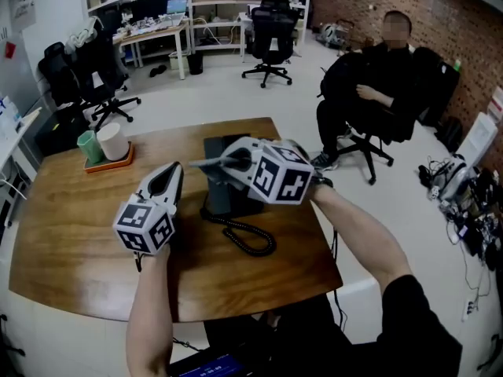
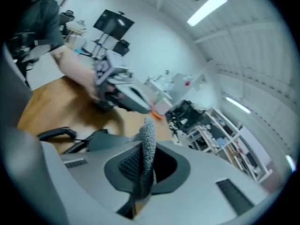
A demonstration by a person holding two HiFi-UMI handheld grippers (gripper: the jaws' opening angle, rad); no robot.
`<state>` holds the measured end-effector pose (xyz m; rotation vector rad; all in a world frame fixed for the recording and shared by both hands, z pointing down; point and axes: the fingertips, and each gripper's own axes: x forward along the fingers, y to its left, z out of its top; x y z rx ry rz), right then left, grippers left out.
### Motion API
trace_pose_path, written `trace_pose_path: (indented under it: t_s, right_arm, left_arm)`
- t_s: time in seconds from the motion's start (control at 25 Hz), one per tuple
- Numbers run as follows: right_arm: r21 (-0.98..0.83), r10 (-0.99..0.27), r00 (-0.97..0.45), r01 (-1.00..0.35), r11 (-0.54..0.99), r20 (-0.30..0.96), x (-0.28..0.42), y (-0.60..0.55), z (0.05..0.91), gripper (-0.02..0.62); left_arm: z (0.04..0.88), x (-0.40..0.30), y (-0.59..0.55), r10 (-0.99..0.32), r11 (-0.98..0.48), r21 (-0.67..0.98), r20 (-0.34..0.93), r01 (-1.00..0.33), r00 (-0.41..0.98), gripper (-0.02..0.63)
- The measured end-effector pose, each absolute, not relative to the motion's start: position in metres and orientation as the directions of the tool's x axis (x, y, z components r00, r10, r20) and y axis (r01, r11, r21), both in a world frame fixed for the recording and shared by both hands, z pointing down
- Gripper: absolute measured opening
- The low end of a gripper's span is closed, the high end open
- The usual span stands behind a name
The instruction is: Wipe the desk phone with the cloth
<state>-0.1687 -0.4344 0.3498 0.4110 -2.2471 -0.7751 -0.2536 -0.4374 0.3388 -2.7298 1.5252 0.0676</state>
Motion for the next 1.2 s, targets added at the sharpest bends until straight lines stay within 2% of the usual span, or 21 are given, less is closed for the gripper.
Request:
trace_pose_path:
  t_s: [0.12,0.2,0.28,0.44,0.68,0.84,0.92,1.0,1.08,1.2]
  right_arm:
    - [0.618,-0.647,-0.641,-0.324,0.716,0.413,-0.162,-0.504,0.328,0.026]
    - [0.606,-0.679,-0.603,-0.372,0.703,0.418,-0.161,-0.528,0.334,0.026]
    - [0.615,-0.678,-0.596,-0.356,0.703,0.430,-0.163,-0.533,0.340,0.025]
    - [0.662,-0.631,-0.609,-0.220,0.716,0.480,-0.166,-0.505,0.350,0.026]
    - [0.666,-0.469,-0.671,0.049,0.744,0.574,-0.159,-0.418,0.384,0.026]
    - [0.631,-0.356,-0.641,0.264,0.730,0.680,-0.146,-0.359,0.412,0.026]
    - [0.611,-0.329,-0.620,0.316,0.726,0.712,-0.141,-0.350,0.414,0.026]
    - [0.650,-0.385,-0.648,0.228,0.725,0.657,-0.143,-0.372,0.394,0.026]
    - [0.703,-0.503,-0.676,0.032,0.710,0.539,-0.145,-0.417,0.360,0.026]
    - [0.712,-0.664,-0.630,-0.240,0.660,0.403,-0.138,-0.490,0.326,0.026]
  left_arm:
    - [0.340,-0.254,-0.437,-0.852,-0.522,0.014,-0.045,-0.853,0.521,-0.009]
    - [0.342,-0.253,-0.436,-0.852,-0.523,0.018,-0.047,-0.852,0.522,-0.009]
    - [0.342,-0.252,-0.435,-0.851,-0.523,0.018,-0.047,-0.852,0.522,-0.009]
    - [0.340,-0.251,-0.434,-0.850,-0.526,0.013,-0.047,-0.851,0.524,-0.009]
    - [0.339,-0.253,-0.435,-0.850,-0.526,0.009,-0.046,-0.851,0.525,-0.009]
    - [0.339,-0.252,-0.434,-0.850,-0.526,0.011,-0.047,-0.850,0.525,-0.009]
    - [0.340,-0.252,-0.434,-0.849,-0.527,0.012,-0.047,-0.850,0.526,-0.009]
    - [0.340,-0.253,-0.435,-0.849,-0.527,0.012,-0.047,-0.850,0.526,-0.009]
    - [0.339,-0.254,-0.435,-0.850,-0.526,0.013,-0.047,-0.850,0.525,-0.009]
    - [0.340,-0.254,-0.435,-0.851,-0.525,0.015,-0.047,-0.851,0.523,-0.009]
